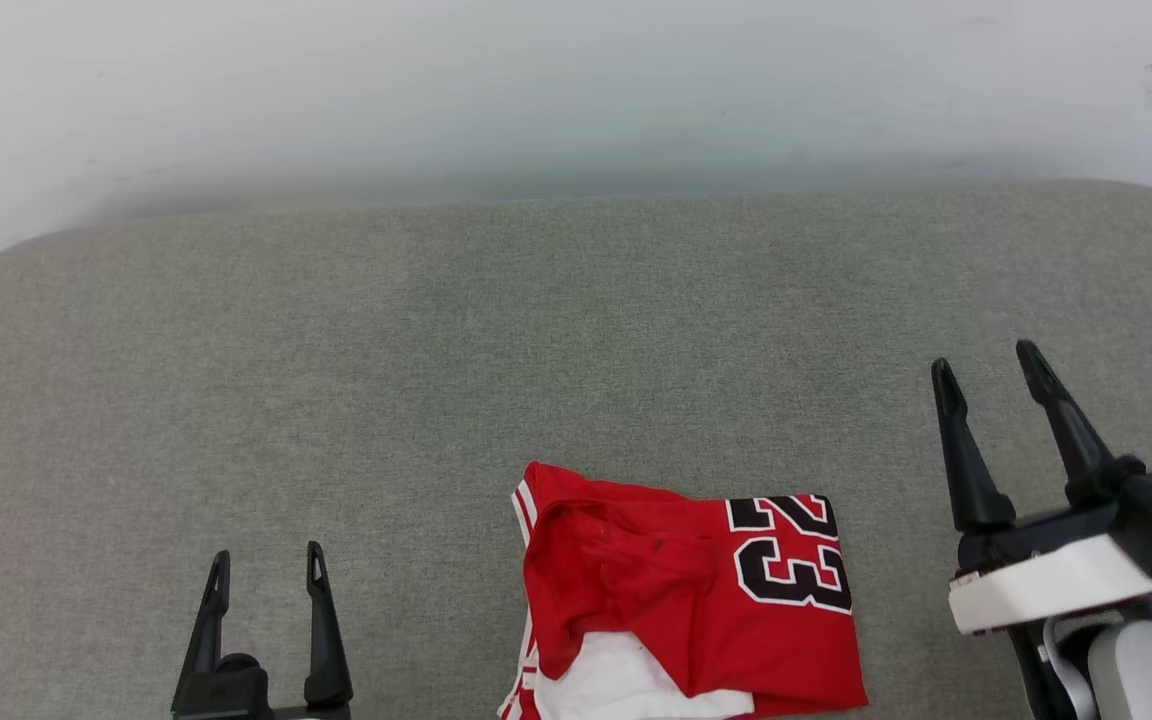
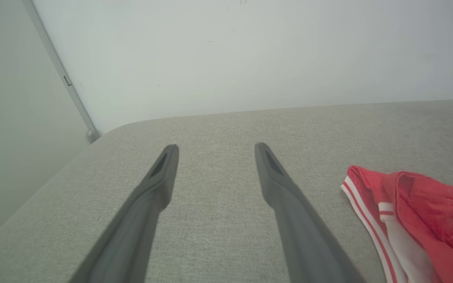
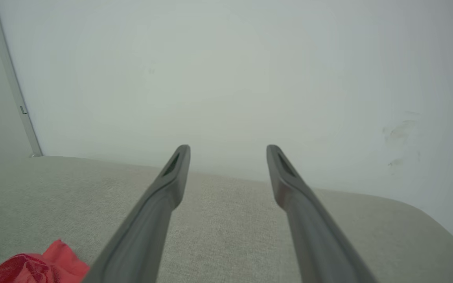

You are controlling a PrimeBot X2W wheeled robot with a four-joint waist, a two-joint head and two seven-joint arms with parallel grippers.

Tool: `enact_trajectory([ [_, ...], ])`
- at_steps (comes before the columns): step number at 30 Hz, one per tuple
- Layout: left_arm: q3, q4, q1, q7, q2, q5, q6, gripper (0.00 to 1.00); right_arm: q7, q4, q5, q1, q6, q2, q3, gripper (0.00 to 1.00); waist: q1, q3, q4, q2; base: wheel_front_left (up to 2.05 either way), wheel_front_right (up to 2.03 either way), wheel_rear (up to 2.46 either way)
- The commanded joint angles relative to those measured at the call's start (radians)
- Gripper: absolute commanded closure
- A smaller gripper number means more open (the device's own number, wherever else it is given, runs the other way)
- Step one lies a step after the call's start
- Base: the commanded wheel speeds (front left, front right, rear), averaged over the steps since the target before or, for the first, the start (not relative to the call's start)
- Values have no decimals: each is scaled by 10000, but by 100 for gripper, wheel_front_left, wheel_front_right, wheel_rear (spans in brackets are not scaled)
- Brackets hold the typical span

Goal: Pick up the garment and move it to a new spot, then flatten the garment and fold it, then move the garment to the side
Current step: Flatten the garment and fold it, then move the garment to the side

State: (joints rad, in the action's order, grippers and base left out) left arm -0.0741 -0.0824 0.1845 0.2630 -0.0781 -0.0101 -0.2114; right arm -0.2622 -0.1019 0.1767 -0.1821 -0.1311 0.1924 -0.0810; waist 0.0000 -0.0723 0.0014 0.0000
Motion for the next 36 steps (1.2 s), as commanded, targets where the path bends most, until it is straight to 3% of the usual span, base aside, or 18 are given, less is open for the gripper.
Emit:
enact_trajectory([
  [1,31,-2,147,22,-2,62,8,0,-27,203,-79,445,8,-243,188,0,0,49,-26,0,0,0,0],
  [10,88,15,289,22,-18,-24,161,0,-30,695,-164,2271,8,-1114,918,0,0,220,-1,0,0,0,0],
  [17,113,79,363,22,13,-78,334,0,-30,832,-81,3190,8,-1385,1050,0,0,319,60,0,0,0,0],
  [27,85,147,433,22,85,-30,443,0,-32,1276,-314,2751,8,-1432,1049,0,0,442,127,0,0,0,0],
  [32,62,182,318,22,102,0,499,0,-31,1634,-583,1630,8,-823,936,0,0,394,176,0,0,0,0],
  [36,58,229,216,22,114,-6,522,0,196,1375,-558,508,8,119,479,0,0,313,195,0,0,0,0],
])
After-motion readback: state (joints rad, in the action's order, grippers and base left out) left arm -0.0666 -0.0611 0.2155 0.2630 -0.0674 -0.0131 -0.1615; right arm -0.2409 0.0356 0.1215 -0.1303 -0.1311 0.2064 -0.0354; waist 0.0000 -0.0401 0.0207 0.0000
